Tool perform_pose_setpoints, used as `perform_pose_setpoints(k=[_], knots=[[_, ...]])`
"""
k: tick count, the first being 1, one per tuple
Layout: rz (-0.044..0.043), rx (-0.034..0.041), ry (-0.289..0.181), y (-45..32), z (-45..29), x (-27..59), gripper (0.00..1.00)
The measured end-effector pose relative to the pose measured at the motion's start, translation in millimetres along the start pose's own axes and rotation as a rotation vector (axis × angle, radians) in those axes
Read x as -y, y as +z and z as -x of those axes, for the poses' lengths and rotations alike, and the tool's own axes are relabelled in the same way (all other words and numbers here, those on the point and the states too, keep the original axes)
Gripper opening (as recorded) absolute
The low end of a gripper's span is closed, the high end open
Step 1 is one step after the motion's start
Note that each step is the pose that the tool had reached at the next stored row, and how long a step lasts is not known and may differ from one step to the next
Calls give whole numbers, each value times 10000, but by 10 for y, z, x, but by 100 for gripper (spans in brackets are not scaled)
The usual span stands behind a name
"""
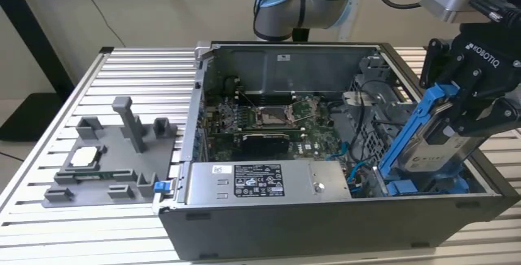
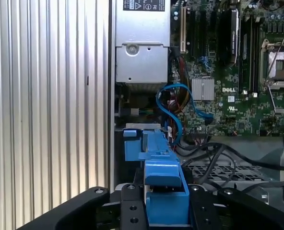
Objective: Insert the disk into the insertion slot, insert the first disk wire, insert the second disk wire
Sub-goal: 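Insert the disk into the insertion slot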
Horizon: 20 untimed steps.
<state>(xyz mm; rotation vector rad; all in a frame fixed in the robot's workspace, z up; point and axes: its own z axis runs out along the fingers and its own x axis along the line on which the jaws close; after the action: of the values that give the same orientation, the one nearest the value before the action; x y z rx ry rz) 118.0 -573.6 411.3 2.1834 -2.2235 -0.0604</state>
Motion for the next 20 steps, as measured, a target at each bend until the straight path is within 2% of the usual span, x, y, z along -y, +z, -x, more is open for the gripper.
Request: perform_pose_setpoints(k=[4, 18, 20], knots=[[-1, -1, 0, 41, 2, 6, 0], [0, -1, 0, 292, 7, 17, 0], [0, -1, 0, 295, 7, 17, 0]])
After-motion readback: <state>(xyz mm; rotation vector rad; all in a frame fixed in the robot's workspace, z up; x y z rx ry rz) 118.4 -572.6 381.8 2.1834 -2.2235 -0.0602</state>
